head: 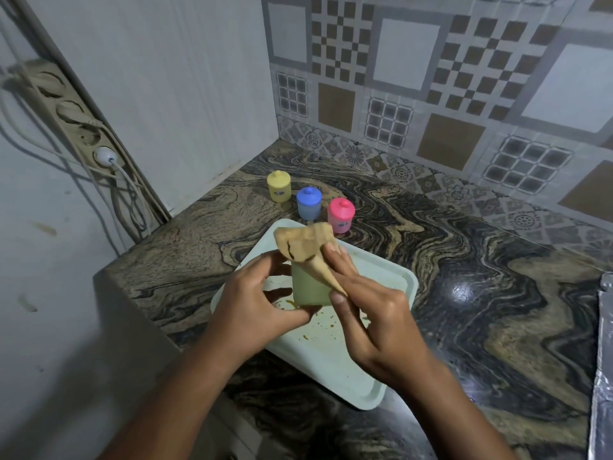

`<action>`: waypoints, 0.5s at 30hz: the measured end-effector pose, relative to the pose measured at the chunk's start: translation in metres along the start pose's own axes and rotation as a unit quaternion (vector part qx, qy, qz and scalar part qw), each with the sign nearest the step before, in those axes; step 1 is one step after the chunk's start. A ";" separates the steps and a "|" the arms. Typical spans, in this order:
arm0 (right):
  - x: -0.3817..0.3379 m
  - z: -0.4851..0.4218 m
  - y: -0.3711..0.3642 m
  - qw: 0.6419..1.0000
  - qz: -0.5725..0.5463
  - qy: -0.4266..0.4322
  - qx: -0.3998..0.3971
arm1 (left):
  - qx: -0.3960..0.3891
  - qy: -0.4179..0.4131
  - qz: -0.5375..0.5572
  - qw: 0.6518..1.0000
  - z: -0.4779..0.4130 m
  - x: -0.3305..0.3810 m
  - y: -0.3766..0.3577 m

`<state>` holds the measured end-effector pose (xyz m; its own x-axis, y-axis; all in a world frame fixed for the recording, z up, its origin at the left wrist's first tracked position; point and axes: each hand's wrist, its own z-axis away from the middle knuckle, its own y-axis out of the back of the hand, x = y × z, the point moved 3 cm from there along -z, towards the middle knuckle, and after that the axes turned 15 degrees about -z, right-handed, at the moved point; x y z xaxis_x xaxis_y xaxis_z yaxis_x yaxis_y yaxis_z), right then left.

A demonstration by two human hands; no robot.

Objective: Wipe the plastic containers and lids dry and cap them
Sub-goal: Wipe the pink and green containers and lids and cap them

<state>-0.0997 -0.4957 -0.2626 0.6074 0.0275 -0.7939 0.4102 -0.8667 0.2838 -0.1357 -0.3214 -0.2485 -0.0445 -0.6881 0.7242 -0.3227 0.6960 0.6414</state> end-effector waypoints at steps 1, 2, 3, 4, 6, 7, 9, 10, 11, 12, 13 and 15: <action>0.001 0.005 0.002 1.000 -0.004 0.005 -0.002 | 0.002 -0.008 -0.011 1.000 0.002 0.000 -0.001; 0.001 0.009 0.003 1.000 -0.009 0.012 -0.003 | 0.000 -0.009 -0.010 1.000 0.003 0.000 -0.003; 0.000 0.014 0.005 1.000 -0.012 0.019 -0.004 | -0.001 -0.008 -0.001 1.000 0.003 -0.001 -0.004; -0.001 0.018 0.005 1.000 -0.016 0.023 -0.006 | -0.001 -0.008 0.012 1.000 0.003 -0.003 -0.004; -0.001 0.026 0.004 0.999 -0.027 0.023 -0.018 | -0.007 -0.005 0.036 0.999 0.000 -0.010 -0.001; 0.000 0.032 0.005 0.999 -0.038 0.017 -0.024 | -0.013 0.000 0.046 0.999 -0.002 -0.014 0.001; 0.005 0.041 0.006 0.996 -0.087 -0.025 -0.013 | -0.020 0.016 0.071 0.997 -0.005 -0.020 0.003; 0.005 0.042 0.007 0.989 -0.132 -0.064 0.013 | -0.018 0.022 0.085 0.996 -0.006 -0.021 0.004; 0.007 0.042 0.009 0.973 -0.196 -0.106 0.059 | -0.013 0.027 0.097 0.995 -0.007 -0.021 0.004; 0.009 0.039 0.012 0.945 -0.264 -0.148 0.125 | -0.004 0.033 0.106 0.994 -0.007 -0.020 0.003; 0.012 0.036 0.016 0.906 -0.324 -0.187 0.198 | 0.009 0.041 0.115 0.992 -0.008 -0.020 0.003; 0.014 0.025 0.023 0.826 -0.407 -0.234 0.313 | 0.024 0.060 0.134 0.989 -0.009 -0.022 0.002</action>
<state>-0.0984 -0.5278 -0.2803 -0.0845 0.6589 -0.7475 0.0316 -0.7480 -0.6630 -0.1272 -0.3030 -0.2605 -0.0231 -0.4490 0.8932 -0.3598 0.8373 0.4116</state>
